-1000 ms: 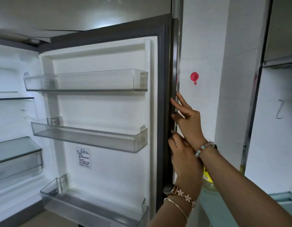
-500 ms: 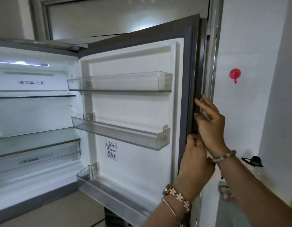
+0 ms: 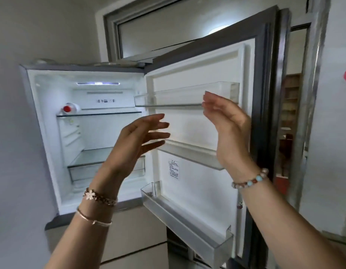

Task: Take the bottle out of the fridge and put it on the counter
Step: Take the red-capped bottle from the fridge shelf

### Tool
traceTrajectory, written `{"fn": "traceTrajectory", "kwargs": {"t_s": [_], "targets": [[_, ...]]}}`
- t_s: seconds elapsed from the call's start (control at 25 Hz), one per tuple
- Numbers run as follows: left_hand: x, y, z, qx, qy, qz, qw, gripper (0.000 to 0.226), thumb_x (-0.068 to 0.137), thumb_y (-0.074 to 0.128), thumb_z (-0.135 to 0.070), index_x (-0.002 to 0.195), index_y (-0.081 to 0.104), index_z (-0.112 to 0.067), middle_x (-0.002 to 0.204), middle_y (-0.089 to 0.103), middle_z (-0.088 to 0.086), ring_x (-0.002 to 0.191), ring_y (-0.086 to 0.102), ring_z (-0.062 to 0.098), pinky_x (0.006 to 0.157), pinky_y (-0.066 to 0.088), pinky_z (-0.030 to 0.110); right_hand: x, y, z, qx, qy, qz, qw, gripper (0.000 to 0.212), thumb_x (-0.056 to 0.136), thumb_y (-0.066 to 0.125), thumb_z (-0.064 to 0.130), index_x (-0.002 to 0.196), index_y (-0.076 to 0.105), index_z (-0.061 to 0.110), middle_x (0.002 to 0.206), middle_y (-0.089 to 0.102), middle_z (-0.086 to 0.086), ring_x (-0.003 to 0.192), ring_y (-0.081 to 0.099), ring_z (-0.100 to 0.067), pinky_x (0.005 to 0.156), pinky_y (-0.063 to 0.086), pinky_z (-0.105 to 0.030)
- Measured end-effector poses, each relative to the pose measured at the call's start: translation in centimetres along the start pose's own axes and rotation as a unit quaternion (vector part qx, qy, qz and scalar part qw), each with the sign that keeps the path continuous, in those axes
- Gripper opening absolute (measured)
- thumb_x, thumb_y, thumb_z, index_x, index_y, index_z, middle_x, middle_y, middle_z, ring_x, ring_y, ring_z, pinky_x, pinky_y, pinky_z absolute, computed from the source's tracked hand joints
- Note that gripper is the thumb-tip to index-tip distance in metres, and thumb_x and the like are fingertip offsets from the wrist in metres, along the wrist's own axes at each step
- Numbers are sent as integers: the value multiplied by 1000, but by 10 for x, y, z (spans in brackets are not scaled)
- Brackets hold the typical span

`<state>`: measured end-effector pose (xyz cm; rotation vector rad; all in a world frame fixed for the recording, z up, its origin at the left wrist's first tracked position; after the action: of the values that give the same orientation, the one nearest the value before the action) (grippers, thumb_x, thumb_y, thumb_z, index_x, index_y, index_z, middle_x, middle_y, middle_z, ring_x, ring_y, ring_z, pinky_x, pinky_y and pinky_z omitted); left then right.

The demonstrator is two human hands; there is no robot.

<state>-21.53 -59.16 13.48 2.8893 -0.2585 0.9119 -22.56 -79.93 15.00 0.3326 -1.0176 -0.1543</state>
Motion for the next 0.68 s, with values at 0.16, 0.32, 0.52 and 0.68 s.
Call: {"fn": "traceTrajectory", "kwargs": {"t_s": [0.16,0.32,0.52,0.68], "targets": [[-19,-82,19,-37,-68,-76,994,35,93,50,-34,120,66,-18,121,71,10,109,68,30,87,56,39,-28,63,-60,137,231,56,962,23,78,70,12,95,79,25,99,78,3,102,71,-19,89,56,-32],[-44,-148,44,-14,-101,-145,984,38,91,55,-38,122,66,-19,123,70,10,107,68,31,83,58,37,-69,115,-129,181,395,110,894,24,86,66,16,106,75,23,108,76,0,110,68,-25,96,53,-40],[-39,-228,62,5,-110,-190,976,41,83,59,-38,118,68,-19,120,71,10,105,69,32,86,56,40,-77,176,-199,172,434,138,874,24,83,69,19,104,78,26,110,77,0,109,69,-25,98,53,-43],[-7,-314,76,10,-100,-207,973,34,95,49,-32,120,67,-16,121,71,10,107,68,33,91,53,44,-66,245,-259,162,431,164,872,28,72,75,24,99,80,27,108,78,1,105,71,-22,95,54,-42]]}}
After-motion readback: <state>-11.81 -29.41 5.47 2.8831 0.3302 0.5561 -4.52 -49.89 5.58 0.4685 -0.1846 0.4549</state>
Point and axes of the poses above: each hand's wrist, its own x-axis towards the middle knuckle, its own y-axis out of the palm, z = x × y, the point moved 3 cm from there along x, towards the middle knuckle
